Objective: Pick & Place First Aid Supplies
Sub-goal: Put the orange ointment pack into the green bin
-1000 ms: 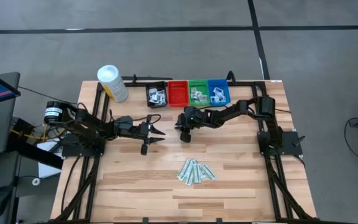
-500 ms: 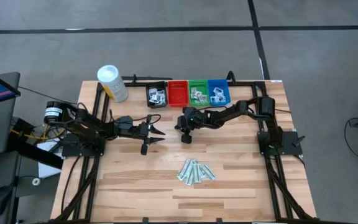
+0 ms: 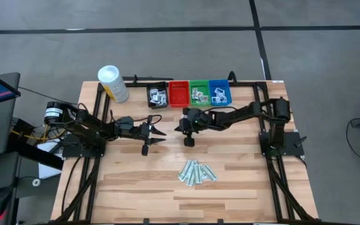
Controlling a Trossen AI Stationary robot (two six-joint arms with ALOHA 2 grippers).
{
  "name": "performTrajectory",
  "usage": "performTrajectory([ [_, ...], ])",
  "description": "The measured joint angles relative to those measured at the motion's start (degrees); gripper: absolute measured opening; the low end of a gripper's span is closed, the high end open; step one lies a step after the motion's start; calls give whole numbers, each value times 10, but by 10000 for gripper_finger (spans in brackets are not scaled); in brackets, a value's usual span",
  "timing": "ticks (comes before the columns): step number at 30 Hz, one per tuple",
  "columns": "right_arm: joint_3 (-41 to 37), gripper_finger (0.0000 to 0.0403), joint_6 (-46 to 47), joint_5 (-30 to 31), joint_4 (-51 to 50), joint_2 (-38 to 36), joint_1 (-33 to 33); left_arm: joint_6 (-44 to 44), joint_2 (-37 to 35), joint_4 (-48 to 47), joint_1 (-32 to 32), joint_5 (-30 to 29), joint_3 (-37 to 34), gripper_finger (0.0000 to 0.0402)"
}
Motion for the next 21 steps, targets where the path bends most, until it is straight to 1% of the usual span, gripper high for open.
performTrajectory([
  [3, 1, 1, 0, 15, -8, -20, 11, 0, 0, 0, 0, 0, 0, 102],
  [8, 1, 7, 6, 98, -56, -27, 17, 0, 0, 0, 0, 0, 0, 102],
  [11, 2, 18, 26, 119, -80, -22, 10, 0, 0, 0, 0, 0, 0, 102],
  [13, 1, 32, 44, 119, -108, -21, 1, 0, 0, 0, 0, 0, 0, 102],
  [16, 2, 63, 85, 119, -121, -21, -11, 0, 0, 0, 0, 0, 0, 102],
  [19, 2, 102, 127, 120, -124, -21, -22, 0, 0, 0, 0, 0, 0, 102],
  [21, 2, 132, 131, 121, -122, -21, -28, 0, 0, 0, 0, 0, 0, 102],
])
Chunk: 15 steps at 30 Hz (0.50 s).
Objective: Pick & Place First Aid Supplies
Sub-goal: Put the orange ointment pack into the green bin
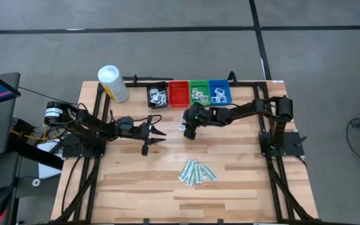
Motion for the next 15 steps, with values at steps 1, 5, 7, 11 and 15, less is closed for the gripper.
performTrajectory([
  [1, 0, 148, 1, 0, 0, 0, -2, 0, 0, 0, 0, 0, 0, 102],
  [5, 1, 209, 1, 0, 9, 6, -5, 0, 0, 0, 0, 0, 0, 102],
  [7, 0, 234, 1, 0, 12, 7, -4, 0, 0, 0, 0, 0, 0, 102],
  [11, -1, 263, 5, -1, 9, 19, 0, 0, 0, 0, 0, 0, 0, 102],
  [15, 0, 266, 7, -2, 24, 34, 3, 0, 0, 0, 0, 0, 0, 102],
])
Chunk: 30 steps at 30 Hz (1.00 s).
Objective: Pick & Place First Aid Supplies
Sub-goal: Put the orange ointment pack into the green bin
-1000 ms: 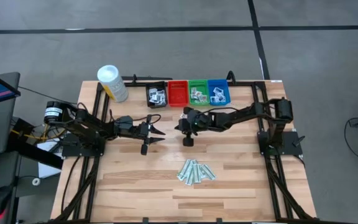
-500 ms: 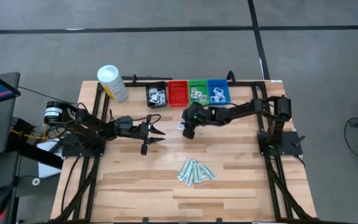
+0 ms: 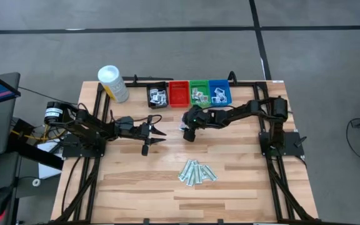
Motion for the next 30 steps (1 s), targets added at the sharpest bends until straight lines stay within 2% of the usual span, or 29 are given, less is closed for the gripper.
performTrajectory([
  [11, 20, 265, 2, -4, 31, 63, -13, 0, 0, 1, 0, 0, 0, 102],
  [22, 23, 265, -2, -46, 33, 67, -17, 0, 0, 1, 0, 0, 0, 102],
  [30, 23, 264, -3, -55, 33, 68, -16, 0, 0, 0, 0, 0, 0, 102],
])
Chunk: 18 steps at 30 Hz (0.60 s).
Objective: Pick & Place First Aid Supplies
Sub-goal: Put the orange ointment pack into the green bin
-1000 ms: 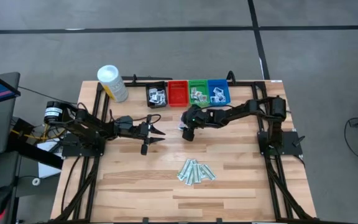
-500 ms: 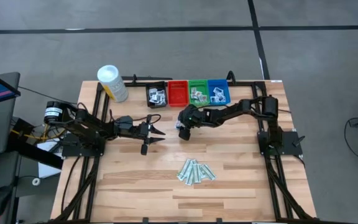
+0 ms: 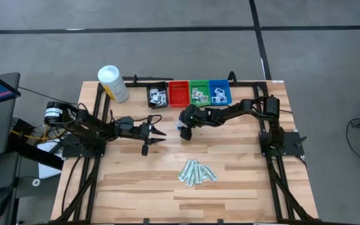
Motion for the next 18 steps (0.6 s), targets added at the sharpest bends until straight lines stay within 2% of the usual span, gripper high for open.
performTrajectory([
  [6, 0, 240, -2, -3, -1, 0, 0, 0, 0, 0, 0, 0, 0, 102],
  [18, -1, 132, 0, -5, 3, 0, 1, 0, 0, 0, 0, 0, 0, 102],
])
